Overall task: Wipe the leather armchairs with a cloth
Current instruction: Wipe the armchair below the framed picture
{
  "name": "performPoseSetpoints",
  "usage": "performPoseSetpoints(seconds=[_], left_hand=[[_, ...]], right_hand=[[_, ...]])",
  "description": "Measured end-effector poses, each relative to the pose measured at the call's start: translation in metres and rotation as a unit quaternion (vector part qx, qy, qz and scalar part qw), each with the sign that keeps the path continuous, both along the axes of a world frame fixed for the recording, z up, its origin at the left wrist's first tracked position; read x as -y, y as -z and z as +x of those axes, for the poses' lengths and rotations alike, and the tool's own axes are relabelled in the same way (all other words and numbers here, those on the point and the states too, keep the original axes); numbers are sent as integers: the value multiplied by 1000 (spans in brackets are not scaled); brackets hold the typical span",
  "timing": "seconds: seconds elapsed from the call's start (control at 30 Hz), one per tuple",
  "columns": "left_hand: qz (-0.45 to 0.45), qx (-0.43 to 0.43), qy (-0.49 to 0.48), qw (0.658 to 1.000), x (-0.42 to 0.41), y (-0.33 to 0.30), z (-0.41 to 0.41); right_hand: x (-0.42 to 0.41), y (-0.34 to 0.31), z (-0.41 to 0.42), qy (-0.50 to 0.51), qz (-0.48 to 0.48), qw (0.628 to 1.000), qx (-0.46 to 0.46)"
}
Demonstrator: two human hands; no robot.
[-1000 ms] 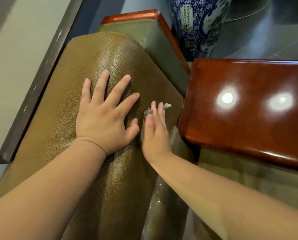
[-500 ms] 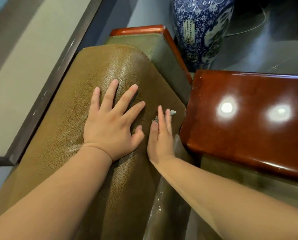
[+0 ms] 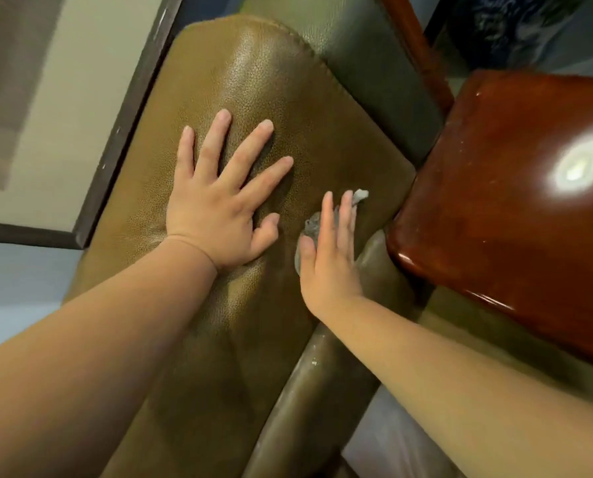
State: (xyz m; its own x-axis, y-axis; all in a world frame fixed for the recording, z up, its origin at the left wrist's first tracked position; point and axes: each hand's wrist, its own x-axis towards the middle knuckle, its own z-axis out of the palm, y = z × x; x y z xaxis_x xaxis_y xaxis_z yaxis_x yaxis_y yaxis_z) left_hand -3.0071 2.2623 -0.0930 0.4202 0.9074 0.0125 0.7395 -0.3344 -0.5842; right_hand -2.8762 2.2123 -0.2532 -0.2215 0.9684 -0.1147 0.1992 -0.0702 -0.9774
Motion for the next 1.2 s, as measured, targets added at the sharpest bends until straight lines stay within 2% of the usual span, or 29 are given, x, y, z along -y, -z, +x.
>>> performPoseSetpoints(seconds=[0.07,0.13,0.17,0.23,0.33,0.43,0.47,0.57,0.63,0.77,0.87,0.97,1.07,1.13,1.2], left_hand=[[2,-16,-1,1000,0,2,-1],[9,-22,1,1000,0,3,-4],[12,-22,1,1000,0,4,-4],[18,-24,-1,1000,0,5,-3],[18,-31,7,999,-2,3,-3],[27,-22,18,999,-3,5,-4],[29,-13,26,999,-3,6,-5],[46,-1,38,998,-3,7,-5],[49,12,28,998,1,4,-5],[7,65,-8,998,8,-8,4],[-51,152,-34,986,41,-28,-5],[-95,157,-39,982,121,-38,-61],[-100,229,-47,967,171,-40,-99],[-80,256,-55,962,170,-35,-98],[-63,262,-45,962,165,-30,-94]], right_hand=[[-14,24,12,47,-58,997,26],[-24,40,17,111,-149,983,-2],[-23,41,13,128,-166,978,-14],[-12,25,-3,121,-108,986,-31],[18,4,-25,39,110,992,-45],[5,33,-14,2,241,970,37],[-2,42,-9,18,241,969,49],[-6,38,-14,111,130,985,12],[13,19,-30,138,124,983,3],[81,0,-55,60,210,974,52],[105,-2,-52,-10,225,972,65],[66,-19,-32,8,138,988,67],[50,-50,-38,92,68,993,16],[81,-63,-68,114,121,986,-32],[127,-60,-99,97,225,969,-25]])
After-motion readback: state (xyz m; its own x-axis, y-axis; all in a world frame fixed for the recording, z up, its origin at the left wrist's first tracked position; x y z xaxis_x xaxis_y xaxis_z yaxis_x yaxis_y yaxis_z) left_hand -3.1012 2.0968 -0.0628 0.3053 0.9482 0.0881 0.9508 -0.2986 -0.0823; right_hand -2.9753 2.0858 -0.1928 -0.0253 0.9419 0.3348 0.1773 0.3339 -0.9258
